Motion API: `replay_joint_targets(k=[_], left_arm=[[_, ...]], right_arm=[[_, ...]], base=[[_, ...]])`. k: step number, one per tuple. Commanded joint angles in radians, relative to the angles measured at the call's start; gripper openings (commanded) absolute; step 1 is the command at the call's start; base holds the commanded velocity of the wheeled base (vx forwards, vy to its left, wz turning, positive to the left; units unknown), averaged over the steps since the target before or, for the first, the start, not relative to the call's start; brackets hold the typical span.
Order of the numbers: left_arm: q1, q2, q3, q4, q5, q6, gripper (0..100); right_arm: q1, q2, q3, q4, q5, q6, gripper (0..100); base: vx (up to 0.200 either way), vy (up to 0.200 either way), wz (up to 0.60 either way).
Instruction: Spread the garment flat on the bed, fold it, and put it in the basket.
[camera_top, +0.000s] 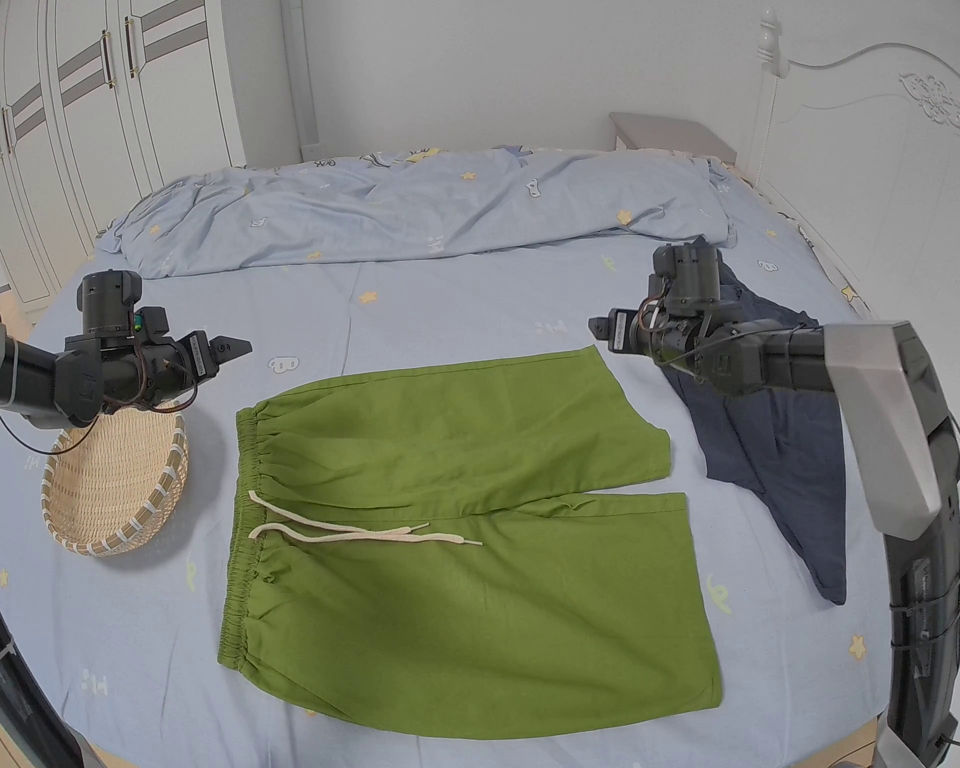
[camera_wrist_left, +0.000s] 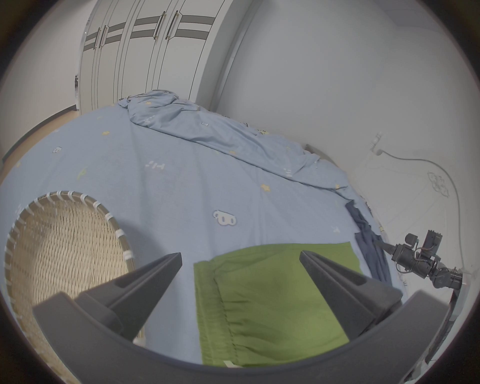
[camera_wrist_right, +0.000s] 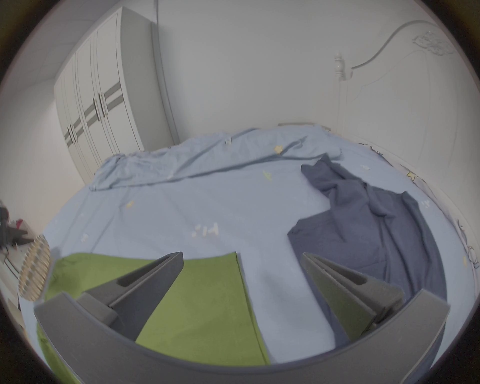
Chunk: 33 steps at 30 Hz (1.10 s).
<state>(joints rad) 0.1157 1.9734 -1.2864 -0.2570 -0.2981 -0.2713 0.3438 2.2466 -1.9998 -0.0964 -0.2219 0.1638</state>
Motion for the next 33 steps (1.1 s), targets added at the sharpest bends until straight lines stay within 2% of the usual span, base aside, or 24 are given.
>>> replay_joint_targets(k=[1,4,5,7,9,10,11,13,17,20,22,31,33], left_arm=[[-0.016,-0.205,0.176,0.01,-0.029,-0.049,100],[-0.005,-0.301,0.358,0.01,-0.064,-0.049,100],[-0.005,-0.301,0.358,0.01,-0.064,-0.049,100],[0.027,-0.355,0.512,0.01,-0.111,-0.045,100],[0.047,-0.4,0.613,0.01,-0.153,-0.04,100],[0.048,-0.403,0.619,0.01,-0.154,-0.04,100],[0.056,-0.438,0.702,0.009,-0.174,-0.037,100],[0.055,-0.475,0.783,0.009,-0.181,-0.037,100],[0.044,-0.538,0.917,0.009,-0.205,-0.036,100],[0.041,-0.573,0.97,0.009,-0.251,-0.037,100],[0.038,-0.604,1.039,0.009,-0.317,-0.036,100],[0.03,-0.541,1.116,0.009,-0.377,-0.034,100],[0.025,-0.51,1.119,0.007,-0.424,-0.034,100]], right_arm=[[-0.019,-0.231,0.076,0.106,0.003,0.063,100],[-0.019,-0.375,0.332,0.135,0.012,0.143,100],[-0.019,-0.375,0.332,0.135,0.012,0.143,100],[-0.017,-0.484,0.556,0.133,0.03,0.197,100],[-0.014,-0.559,0.711,0.133,0.056,0.226,100],[-0.012,-0.565,0.722,0.133,0.058,0.227,100],[-0.006,-0.622,0.837,0.132,0.088,0.249,100],[-0.005,-0.683,0.952,0.127,0.121,0.264,100],[-0.003,-0.786,1.121,0.104,0.168,0.266,100],[-0.005,-0.831,1.187,0.083,0.185,0.266,100],[-0.005,-0.866,1.254,0.055,0.21,0.255,100],[-0.005,-0.883,1.279,0.046,0.211,0.252,100],[-0.002,-0.881,1.28,0.046,0.211,0.252,100]], base=[[0.0,0.0,0.0],[0.0,0.0,0.0],[0.0,0.0,0.0],[0.0,0.0,0.0],[0.0,0.0,0.0],[0.0,0.0,0.0],[0.0,0.0,0.0],[0.0,0.0,0.0],[0.0,0.0,0.0],[0.0,0.0,0.0],[0.0,0.0,0.0],[0.0,0.0,0.0],[0.0,0.0,0.0]])
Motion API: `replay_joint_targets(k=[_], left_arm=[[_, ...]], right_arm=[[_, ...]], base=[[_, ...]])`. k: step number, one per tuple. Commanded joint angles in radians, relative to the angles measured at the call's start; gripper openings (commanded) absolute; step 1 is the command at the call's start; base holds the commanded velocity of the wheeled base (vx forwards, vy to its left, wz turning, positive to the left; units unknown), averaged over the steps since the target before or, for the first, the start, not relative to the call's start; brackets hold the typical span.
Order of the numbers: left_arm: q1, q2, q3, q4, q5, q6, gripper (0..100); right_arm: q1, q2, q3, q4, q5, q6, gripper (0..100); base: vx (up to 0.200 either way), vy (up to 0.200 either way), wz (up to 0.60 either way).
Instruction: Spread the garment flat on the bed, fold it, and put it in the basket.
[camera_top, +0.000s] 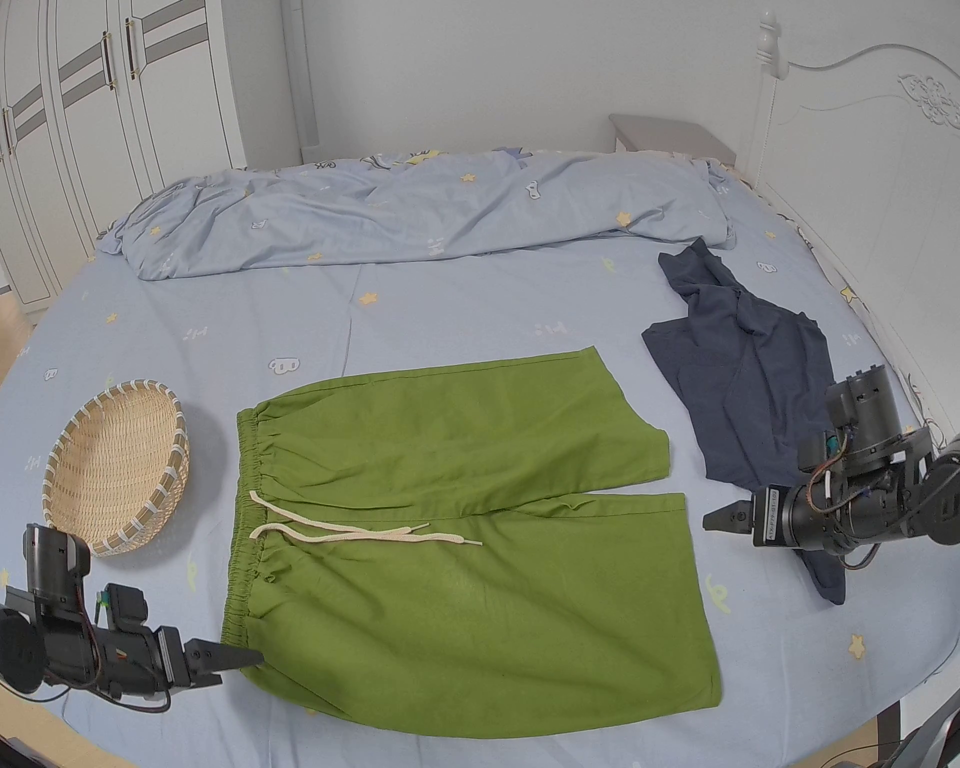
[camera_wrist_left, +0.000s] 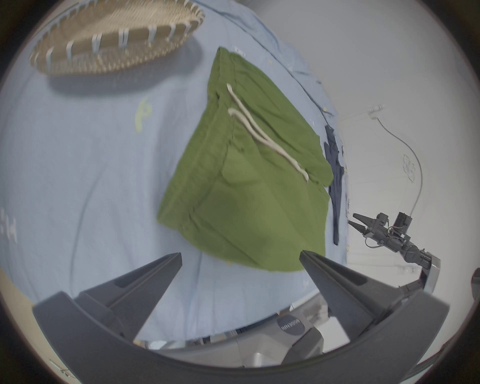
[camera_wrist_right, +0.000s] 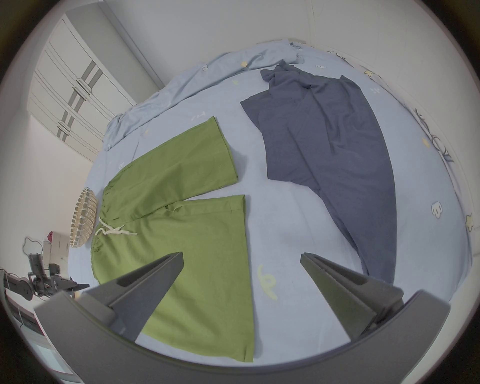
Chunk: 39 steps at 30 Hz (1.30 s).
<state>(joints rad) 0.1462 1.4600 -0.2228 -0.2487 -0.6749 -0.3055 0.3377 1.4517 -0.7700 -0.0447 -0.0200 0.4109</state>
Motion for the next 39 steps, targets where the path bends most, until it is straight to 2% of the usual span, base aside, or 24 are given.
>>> replay_joint_targets(k=[1,7,12,20,39], left_arm=[[-0.007,0.02,0.056,-0.006,-0.06,0.0,100],[0.003,0.105,0.042,-0.03,-0.068,0.031,100],[0.004,0.237,0.026,-0.115,-0.061,0.045,100],[0.07,0.352,0.0,-0.195,-0.055,0.092,100],[0.079,0.367,0.017,-0.336,-0.072,0.089,100]], right_arm=[[0.006,-0.086,0.052,-0.006,0.008,0.005,100],[0.017,-0.086,0.057,-0.007,0.006,0.005,100],[0.015,-0.086,0.058,-0.007,0.006,0.006,100],[0.017,-0.083,0.063,-0.007,0.006,0.006,100],[0.012,-0.083,0.063,-0.03,0.005,0.017,100]], base=[[0.0,0.0,0.0],[0.0,0.0,0.0],[0.0,0.0,0.0],[0.0,0.0,0.0],[0.0,0.0,0.0]])
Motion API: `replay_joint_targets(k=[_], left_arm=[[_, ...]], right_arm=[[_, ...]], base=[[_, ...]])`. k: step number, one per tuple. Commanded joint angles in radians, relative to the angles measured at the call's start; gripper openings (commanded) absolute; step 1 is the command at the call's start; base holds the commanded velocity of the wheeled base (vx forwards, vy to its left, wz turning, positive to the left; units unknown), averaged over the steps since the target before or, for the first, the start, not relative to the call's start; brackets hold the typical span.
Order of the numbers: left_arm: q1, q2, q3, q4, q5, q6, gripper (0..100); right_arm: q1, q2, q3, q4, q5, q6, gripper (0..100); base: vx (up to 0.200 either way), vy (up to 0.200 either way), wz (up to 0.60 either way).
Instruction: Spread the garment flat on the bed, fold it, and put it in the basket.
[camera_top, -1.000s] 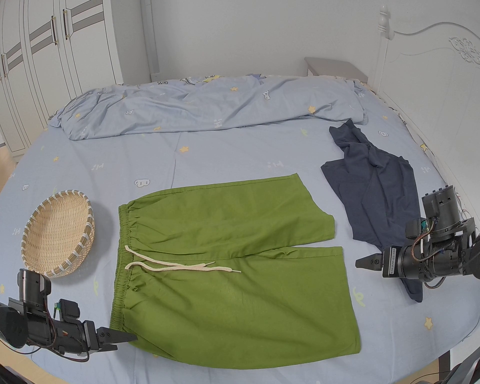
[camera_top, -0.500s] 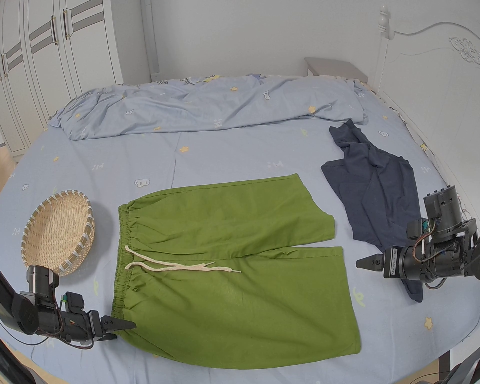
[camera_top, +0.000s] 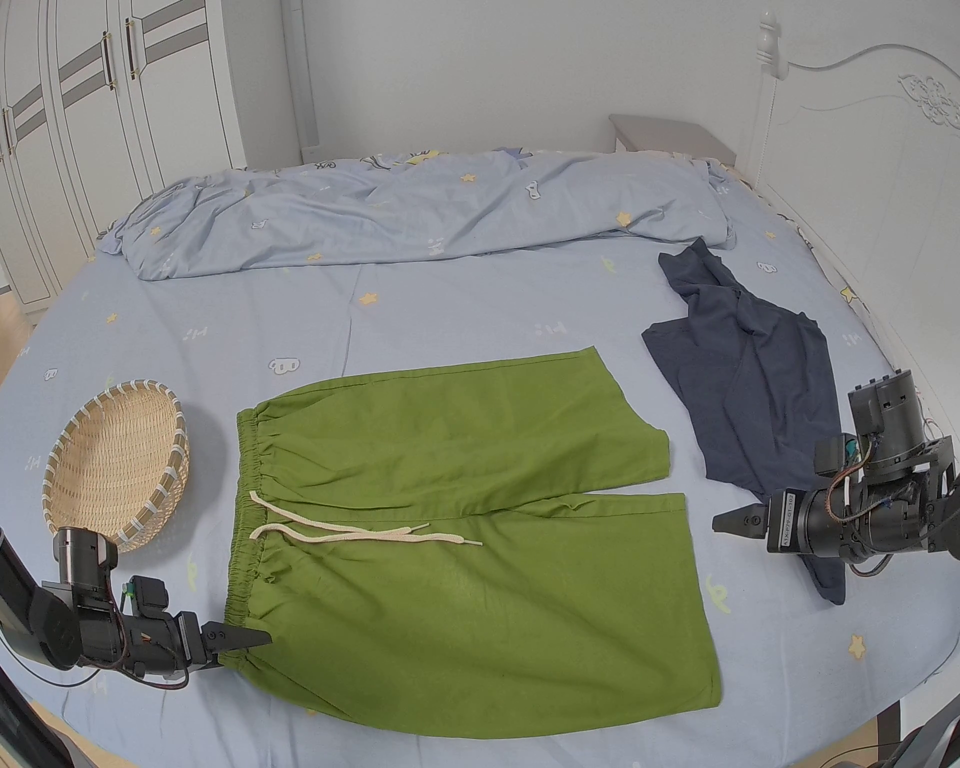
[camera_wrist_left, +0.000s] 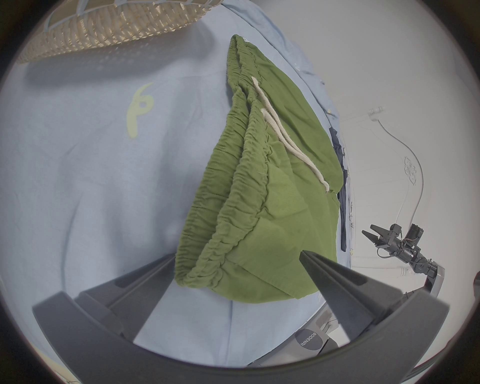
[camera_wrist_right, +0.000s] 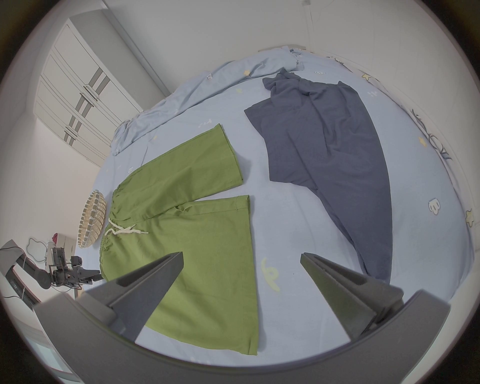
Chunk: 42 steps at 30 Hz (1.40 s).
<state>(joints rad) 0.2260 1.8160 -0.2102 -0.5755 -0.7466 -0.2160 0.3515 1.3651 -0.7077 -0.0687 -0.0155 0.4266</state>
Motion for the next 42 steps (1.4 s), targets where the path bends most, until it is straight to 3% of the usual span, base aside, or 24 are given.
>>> replay_joint_targets(k=[1,12,13,26,30,31,32,33,34,37,42], left_arm=[[0.0,0.013,0.005,-0.015,0.0,0.001,100],[-0.004,0.043,0.006,-0.043,0.0,0.004,100],[0.0,0.042,0.006,-0.043,0.001,0.004,0],[0.01,0.008,0.089,-0.083,0.019,0.052,0],[0.073,-0.009,0.127,-0.083,0.027,0.121,0],[0.11,-0.001,0.149,-0.083,0.03,0.178,0],[0.11,-0.001,0.149,-0.083,0.03,0.178,0],[0.168,0.02,0.161,-0.083,0.032,0.247,0],[0.168,0.02,0.161,-0.083,0.032,0.247,0],[0.217,0.062,0.14,-0.086,0.038,0.271,0],[0.2,0.071,0.137,-0.086,0.038,0.271,0]], right_arm=[[-0.002,0.003,0.002,-0.011,0.0,0.001,100],[-0.003,0.002,0.002,-0.011,0.0,0.001,100],[-0.005,0.002,0.002,-0.011,0.0,0.001,100],[-0.008,0.003,0.004,-0.011,0.0,0.001,100],[0.0,0.002,0.037,-0.01,0.008,-0.006,100],[0.004,0.002,0.065,-0.01,0.009,-0.009,100],[0.004,0.002,0.065,-0.01,0.009,-0.009,100],[0.004,0.003,0.102,-0.011,0.028,-0.012,100],[0.004,0.003,0.102,-0.011,0.028,-0.012,100],[-0.012,0.002,0.16,-0.011,0.18,-0.015,100],[-0.017,0.032,0.214,-0.011,0.284,-0.063,100]], base=[[0.0,0.0,0.0],[0.0,0.0,0.0],[0.0,0.0,0.0],[0.0,0.0,0.0],[0.0,0.0,0.0],[0.0,0.0,0.0],[0.0,0.0,0.0],[0.0,0.0,0.0],[0.0,0.0,0.0],[0.0,0.0,0.0],[0.0,0.0,0.0]])
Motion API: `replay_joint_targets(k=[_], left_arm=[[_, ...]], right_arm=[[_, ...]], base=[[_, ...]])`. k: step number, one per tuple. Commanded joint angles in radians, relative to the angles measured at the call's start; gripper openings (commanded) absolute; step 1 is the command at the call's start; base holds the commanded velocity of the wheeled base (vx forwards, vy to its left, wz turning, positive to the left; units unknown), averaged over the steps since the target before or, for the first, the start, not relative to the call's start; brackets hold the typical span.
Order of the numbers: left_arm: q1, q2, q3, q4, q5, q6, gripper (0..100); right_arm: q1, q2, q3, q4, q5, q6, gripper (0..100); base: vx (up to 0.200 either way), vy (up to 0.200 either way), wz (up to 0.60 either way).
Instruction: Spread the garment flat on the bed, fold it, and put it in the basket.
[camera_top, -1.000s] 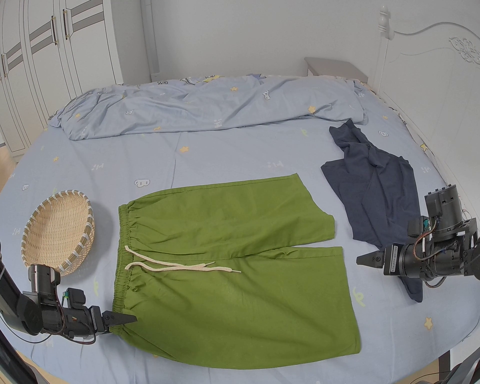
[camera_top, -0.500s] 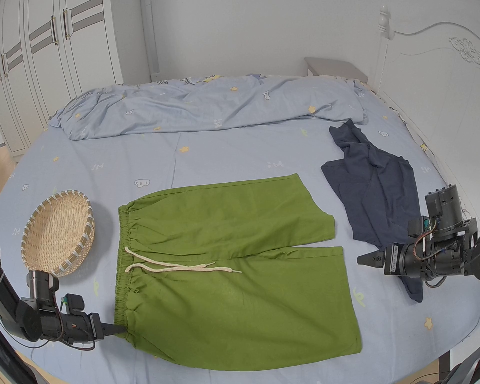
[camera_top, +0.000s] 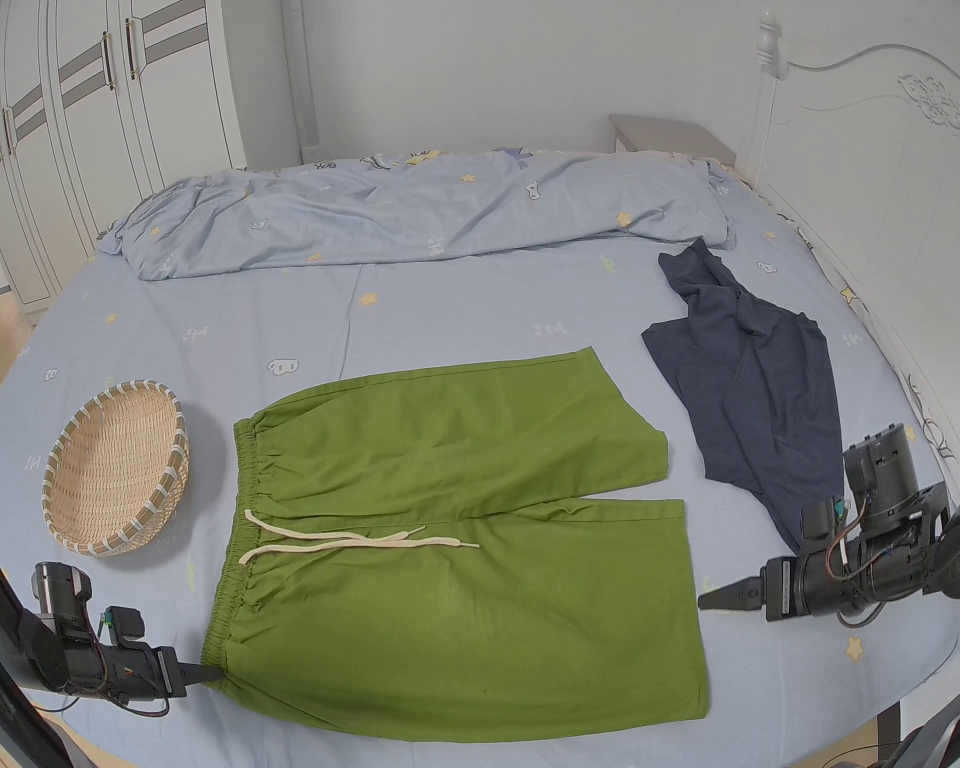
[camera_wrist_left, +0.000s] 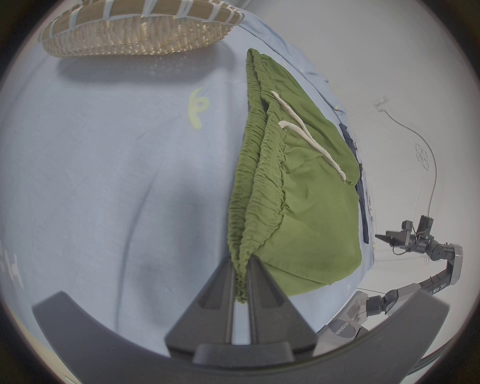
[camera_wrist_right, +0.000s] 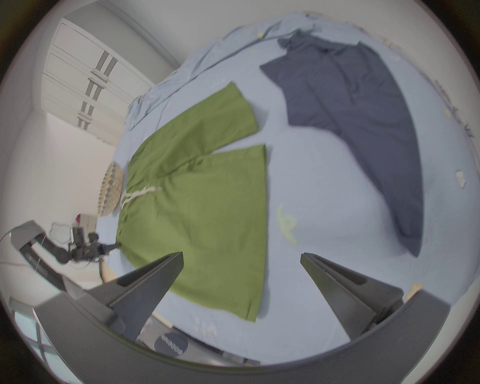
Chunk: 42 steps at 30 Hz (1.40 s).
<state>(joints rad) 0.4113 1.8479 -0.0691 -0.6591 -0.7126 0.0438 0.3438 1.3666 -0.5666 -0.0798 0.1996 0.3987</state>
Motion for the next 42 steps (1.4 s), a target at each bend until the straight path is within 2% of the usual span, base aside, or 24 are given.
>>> replay_joint_targets(k=[1,4,10,14,17,18,25,29,33,36,38,42], left_arm=[[0.015,0.037,-0.004,-0.002,0.004,0.011,0],[0.018,0.036,-0.008,-0.002,0.004,0.011,0],[0.015,0.034,-0.004,-0.002,0.002,0.011,0],[0.012,0.036,-0.004,-0.002,0.002,0.011,0],[0.012,0.036,-0.004,-0.002,0.002,0.011,0],[0.006,0.033,0.0,-0.002,0.002,0.011,0],[0.003,0.031,0.002,-0.002,0.002,0.011,0],[0.0,0.033,0.002,-0.002,0.002,0.011,0],[0.0,0.034,0.002,-0.002,0.002,0.011,0],[-0.002,0.037,0.002,-0.002,0.002,0.011,0],[-0.002,0.036,0.002,-0.002,0.002,0.011,0],[-0.002,0.036,0.002,-0.002,0.002,0.011,0]], right_arm=[[-0.009,0.045,0.076,-0.002,0.089,-0.044,100],[-0.012,0.091,0.086,-0.002,0.152,-0.054,100],[-0.012,0.149,0.105,-0.025,0.17,-0.069,100],[0.0,0.189,0.139,-0.087,0.253,-0.07,100],[0.0,0.19,0.14,-0.089,0.254,-0.07,100],[0.0,0.227,0.154,-0.121,0.281,-0.07,100],[0.009,0.289,0.177,-0.183,0.284,-0.07,100],[0.011,0.319,0.206,-0.261,0.365,-0.069,100],[0.012,0.35,0.208,-0.267,0.379,-0.07,100],[0.009,0.356,0.211,-0.275,0.423,-0.07,100],[0.009,0.355,0.235,-0.304,0.477,-0.07,100],[0.004,0.355,0.261,-0.364,0.486,-0.07,100]], base=[[0.0,0.0,0.0],[0.0,0.0,0.0],[0.0,0.0,0.0],[0.0,0.0,0.0],[0.0,0.0,0.0],[0.0,0.0,0.0],[0.0,0.0,0.0],[0.0,0.0,0.0],[0.0,0.0,0.0],[0.0,0.0,0.0],[0.0,0.0,0.0],[0.0,0.0,0.0]])
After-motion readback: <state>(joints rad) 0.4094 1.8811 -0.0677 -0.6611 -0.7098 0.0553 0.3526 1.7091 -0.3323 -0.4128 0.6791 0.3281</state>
